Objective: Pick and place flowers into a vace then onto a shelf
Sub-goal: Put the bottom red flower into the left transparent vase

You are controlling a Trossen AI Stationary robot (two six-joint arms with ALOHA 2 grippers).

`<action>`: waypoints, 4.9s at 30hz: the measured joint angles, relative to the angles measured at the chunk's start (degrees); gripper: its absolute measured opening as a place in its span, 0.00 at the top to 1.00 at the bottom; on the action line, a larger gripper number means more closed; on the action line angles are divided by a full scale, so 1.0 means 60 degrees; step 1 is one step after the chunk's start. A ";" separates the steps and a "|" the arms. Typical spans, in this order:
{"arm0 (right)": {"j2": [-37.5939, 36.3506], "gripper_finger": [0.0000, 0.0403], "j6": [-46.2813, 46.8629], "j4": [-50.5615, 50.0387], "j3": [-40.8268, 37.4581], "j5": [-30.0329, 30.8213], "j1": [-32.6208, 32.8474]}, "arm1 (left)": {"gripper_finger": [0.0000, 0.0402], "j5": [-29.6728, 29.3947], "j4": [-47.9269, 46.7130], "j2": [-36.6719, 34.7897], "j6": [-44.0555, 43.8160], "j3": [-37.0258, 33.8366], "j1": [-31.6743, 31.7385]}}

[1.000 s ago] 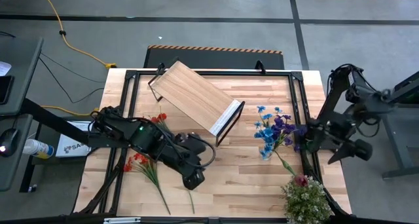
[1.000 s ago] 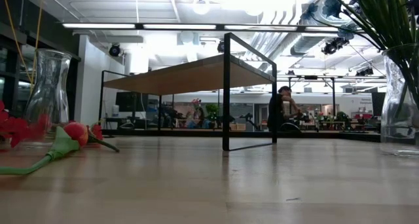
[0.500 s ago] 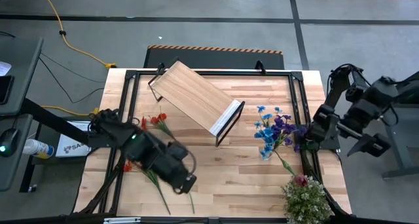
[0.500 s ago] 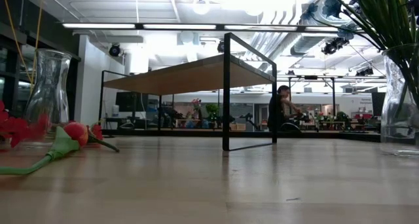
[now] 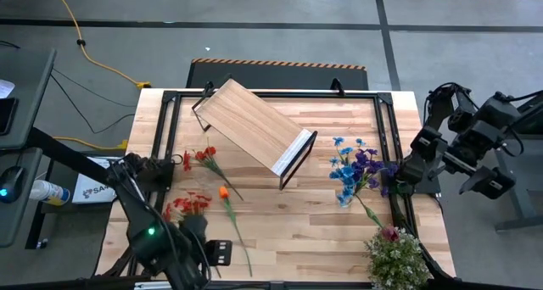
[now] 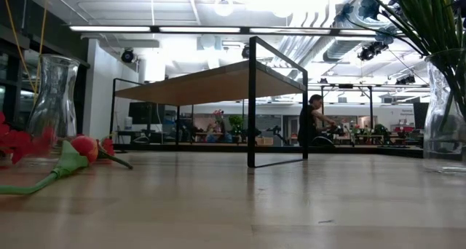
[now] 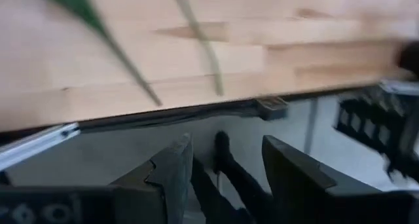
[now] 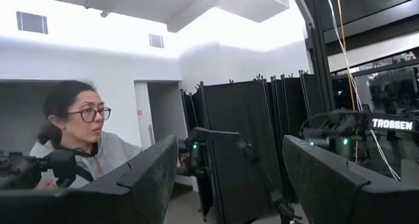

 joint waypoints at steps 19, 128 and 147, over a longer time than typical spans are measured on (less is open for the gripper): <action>0.0004 0.34 0.0803 0.0542 0.0000 -0.0093 0.0004 | 0.46 0.1733 0.0608 0.0011 -0.0355 -0.3439 0.0179; 0.0747 0.34 0.0399 0.1840 0.0000 0.1306 0.0003 | 0.92 -0.6347 -0.0020 -0.0034 0.2285 -0.0371 -0.0634; 0.0747 0.34 0.0235 0.1868 0.0000 0.1353 0.0004 | 0.92 -1.1456 -0.0013 -0.2105 0.9028 -0.0374 -0.0634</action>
